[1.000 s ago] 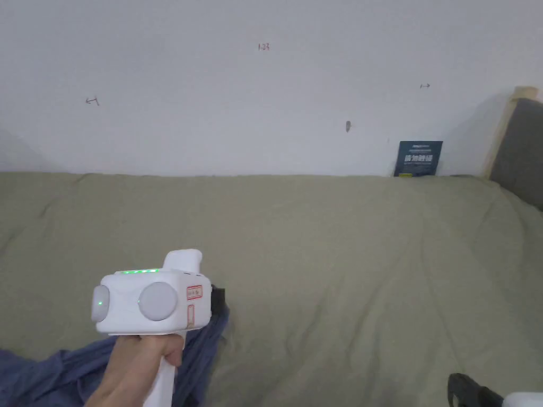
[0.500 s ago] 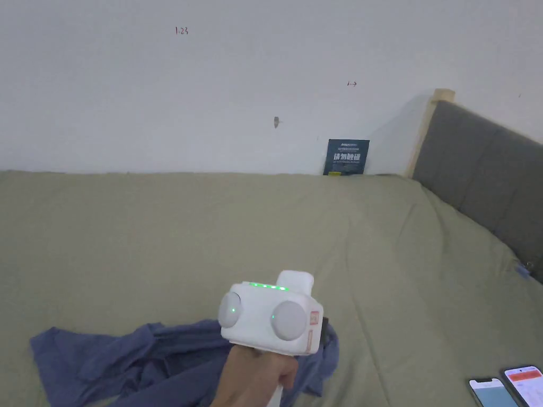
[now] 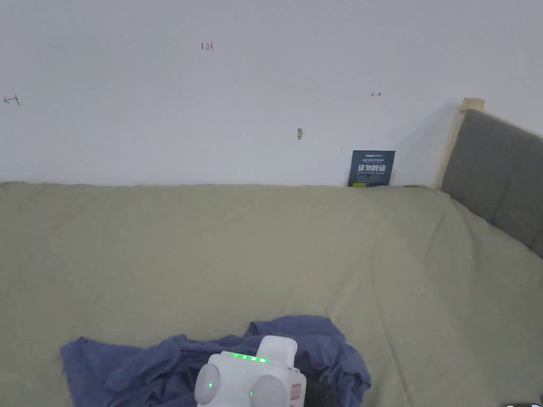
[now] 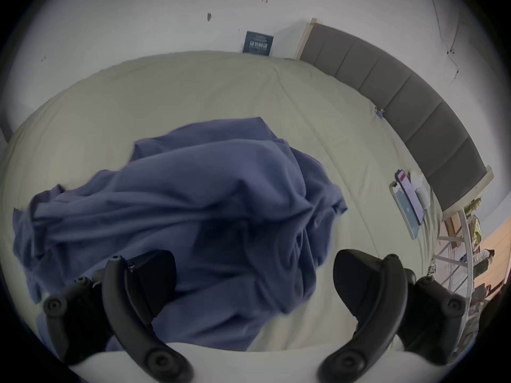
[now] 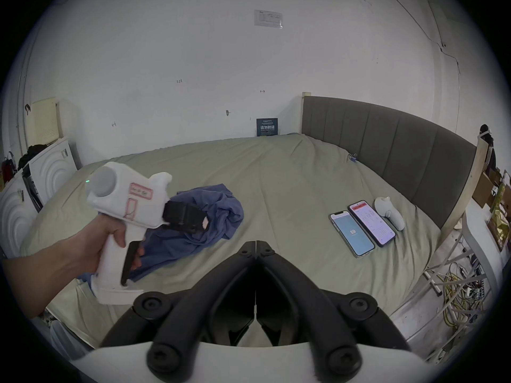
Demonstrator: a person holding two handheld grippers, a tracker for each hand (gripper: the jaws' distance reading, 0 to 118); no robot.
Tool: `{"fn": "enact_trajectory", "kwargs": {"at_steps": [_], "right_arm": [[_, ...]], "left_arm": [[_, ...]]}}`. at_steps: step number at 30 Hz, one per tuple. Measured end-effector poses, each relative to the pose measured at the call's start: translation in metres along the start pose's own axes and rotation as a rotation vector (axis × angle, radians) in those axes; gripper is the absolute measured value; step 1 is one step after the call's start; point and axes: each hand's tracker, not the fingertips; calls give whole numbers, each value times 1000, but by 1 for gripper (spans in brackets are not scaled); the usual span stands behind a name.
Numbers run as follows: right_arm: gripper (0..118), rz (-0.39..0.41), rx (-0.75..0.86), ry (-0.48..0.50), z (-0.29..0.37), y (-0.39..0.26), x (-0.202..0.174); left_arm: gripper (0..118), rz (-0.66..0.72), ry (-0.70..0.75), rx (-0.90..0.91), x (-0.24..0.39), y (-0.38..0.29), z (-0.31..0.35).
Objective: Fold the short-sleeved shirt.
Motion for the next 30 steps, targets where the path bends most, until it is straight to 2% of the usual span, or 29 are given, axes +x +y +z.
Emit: {"fn": "enact_trajectory", "kwargs": {"at_steps": [5, 6, 7, 8, 9, 10, 11, 14, 19, 21, 24, 28, 30], "right_arm": [[0, 14, 43, 60, 22, 4, -16], [0, 22, 50, 70, 26, 4, -21], [0, 32, 61, 84, 31, 4, -26], [0, 39, 68, 94, 34, 3, -30], [0, 43, 74, 104, 38, 3, -36], [0, 43, 76, 116, 43, 3, -41], [0, 38, 86, 136, 47, 3, -46], [0, 51, 109, 172, 58, -1, -61], [0, 98, 110, 204, 68, -8, -84], [0, 107, 111, 215, 72, -14, -92], [0, 125, 96, 234, 71, -19, -101], [0, 151, 71, 246, 66, -22, -113], [0, 158, 55, 253, 62, -23, -117]], "left_arm": [[113, 50, 14, 126, -41, -58, 111], [110, 79, 14, 155, -48, -73, 137], [101, 110, 16, 187, -59, -92, 164], [74, 155, 18, 224, -68, -106, 183], [37, 177, 50, 217, -77, -123, 204], [6, 197, 117, 260, -82, -137, 220], [6, 202, 184, 325, -88, -150, 238], [6, 213, 264, 339, -105, -186, 277], [6, 254, 304, 351, -133, -227, 309], [6, 277, 377, 368, -140, -240, 318], [6, 283, 404, 355, -150, -249, 321], [6, 334, 362, 329, -170, -249, 314], [6, 315, 368, 297, -178, -242, 302]]}}
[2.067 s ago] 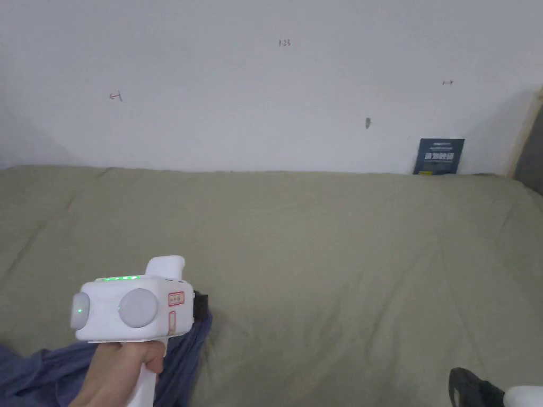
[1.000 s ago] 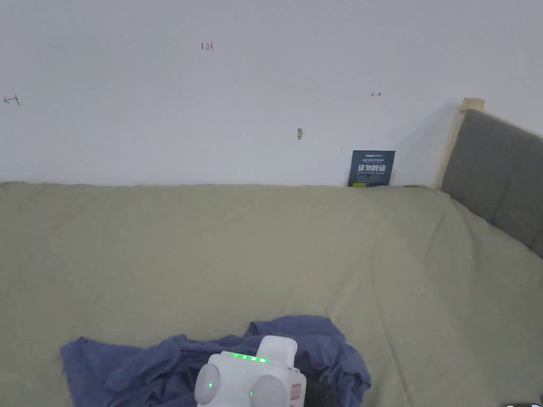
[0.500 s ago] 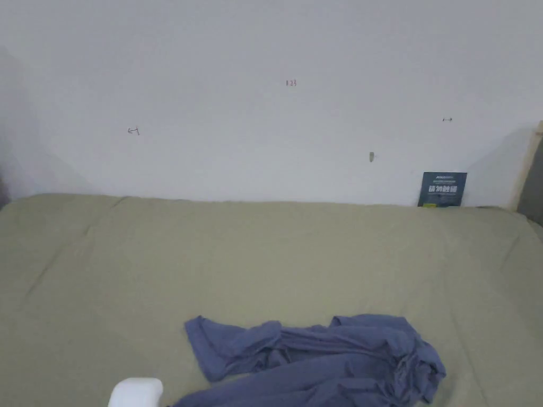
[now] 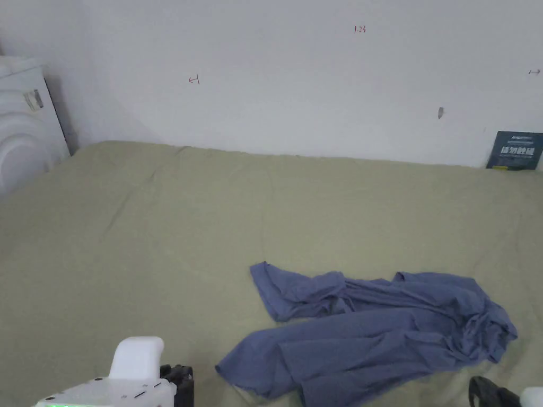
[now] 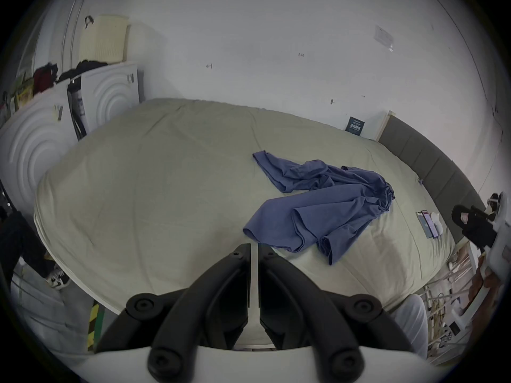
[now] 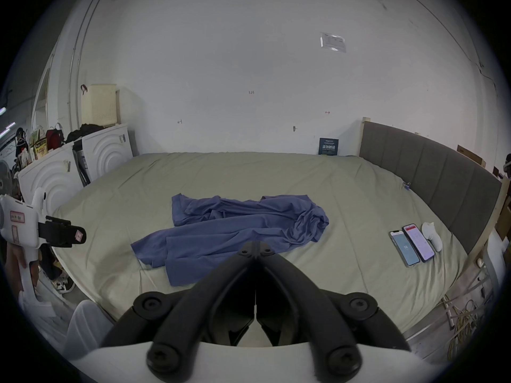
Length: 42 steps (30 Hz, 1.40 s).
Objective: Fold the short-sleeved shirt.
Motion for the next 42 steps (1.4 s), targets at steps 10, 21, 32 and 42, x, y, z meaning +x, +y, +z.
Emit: {"fn": "enact_trajectory", "kwargs": {"at_steps": [10, 21, 32, 42], "right_arm": [[0, 14, -66, 1, -29, -8, 3], [0, 9, -128, -5, -60, -17, 16], [0, -3, -134, -2, -89, -4, 36], [0, 239, -253, 8, -304, 106, 90]], "left_arm": [[118, -63, 48, -230, 7, 24, -138], [43, -161, 84, -249, 37, 18, -171], [4, -117, -9, -236, 33, 28, -151], [4, -88, -38, -239, 21, 27, -157]]}}
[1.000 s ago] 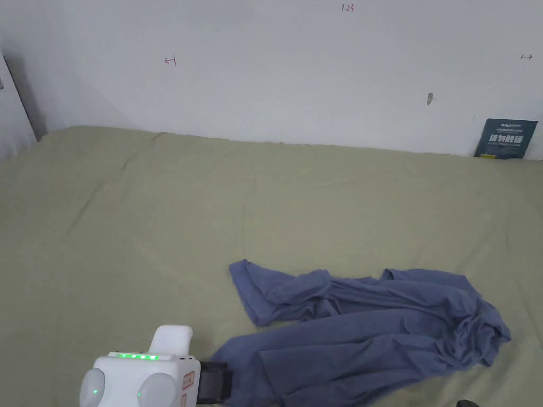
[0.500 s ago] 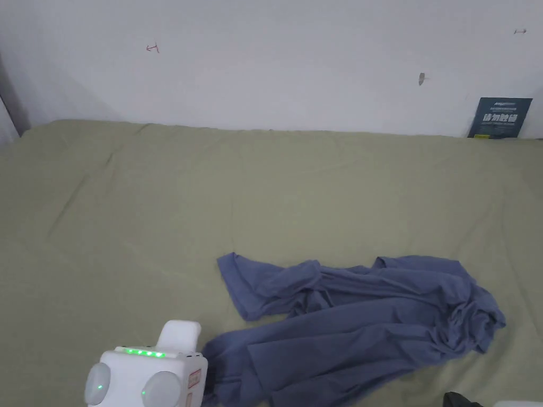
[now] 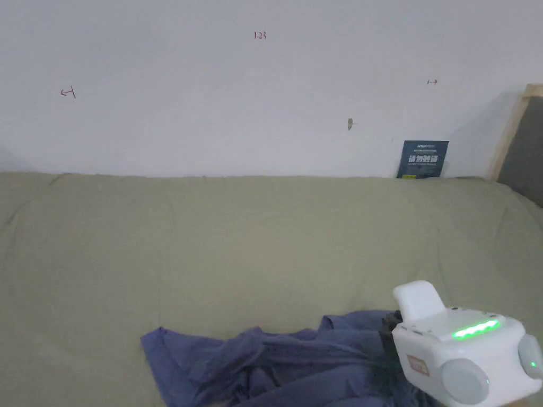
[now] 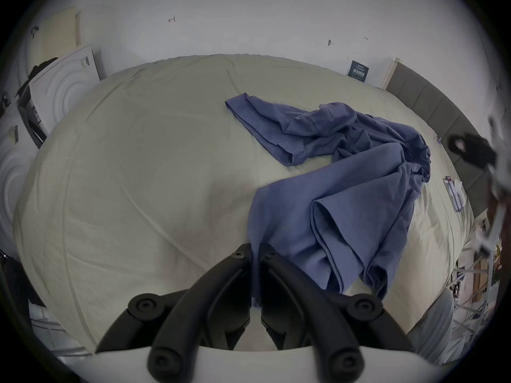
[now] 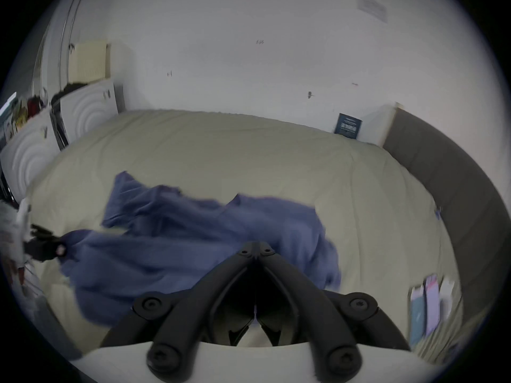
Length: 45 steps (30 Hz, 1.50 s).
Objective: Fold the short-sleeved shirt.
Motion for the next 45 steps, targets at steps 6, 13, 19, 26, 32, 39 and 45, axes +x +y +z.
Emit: {"fn": "enact_trajectory", "kwargs": {"at_steps": [6, 13, 19, 26, 32, 39, 45], "right_arm": [[115, 34, -233, 76, -104, 64, 35], [116, 182, -387, 86, -158, 45, 24], [113, 112, -475, 94, -188, 16, 23], [1, 86, -362, 145, -148, 30, 31], [1, 2, -305, 138, -84, 34, 53], [1, -68, -153, 82, 42, 61, 99], [1, -97, 19, 2, 162, 74, 122]], "left_arm": [[4, 27, -50, 5, -5, 4, -2], [4, 37, -68, -2, -2, 2, -10], [4, 44, -76, -15, -2, 1, -19], [4, 59, -85, -18, -3, 1, -17], [4, 64, -21, 20, -2, 7, -2], [4, 107, 18, 108, -17, 35, 41], [4, 41, 139, 222, -14, 69, 95]]}}
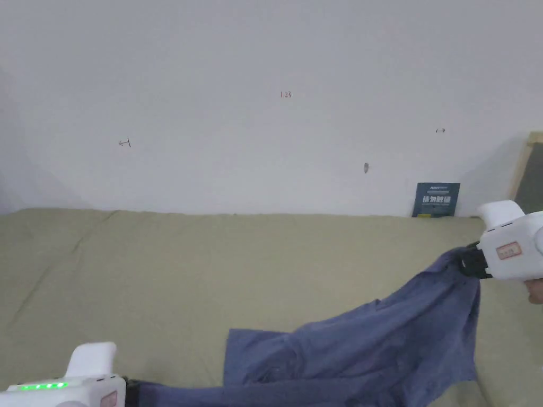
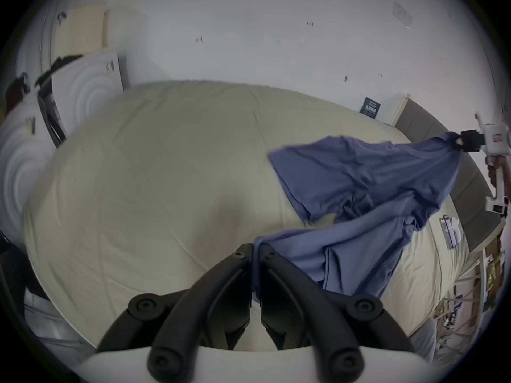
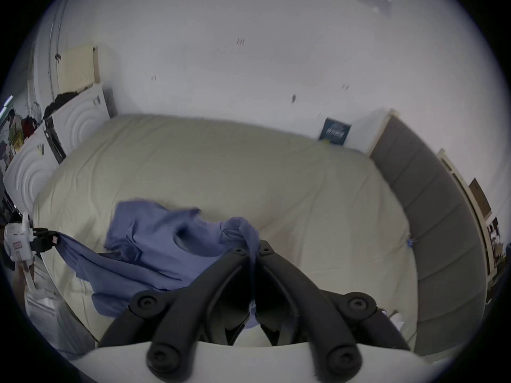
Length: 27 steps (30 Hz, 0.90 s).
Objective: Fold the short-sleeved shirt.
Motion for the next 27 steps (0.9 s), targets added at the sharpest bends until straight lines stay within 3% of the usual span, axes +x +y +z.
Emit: {"fn": "enact_trajectory", "kwargs": {"at_steps": [7, 14, 27], "right_arm": [[1, -84, 153, -53, 115, 4, 28], [1, -150, 238, -71, 181, 4, 47], [1, -224, 319, -68, 188, 53, 63]], "left_arm": [[4, -69, 141, 180, -17, 65, 67], [4, -69, 218, 277, -29, 122, 119], [4, -22, 258, 334, -32, 195, 154]]}}
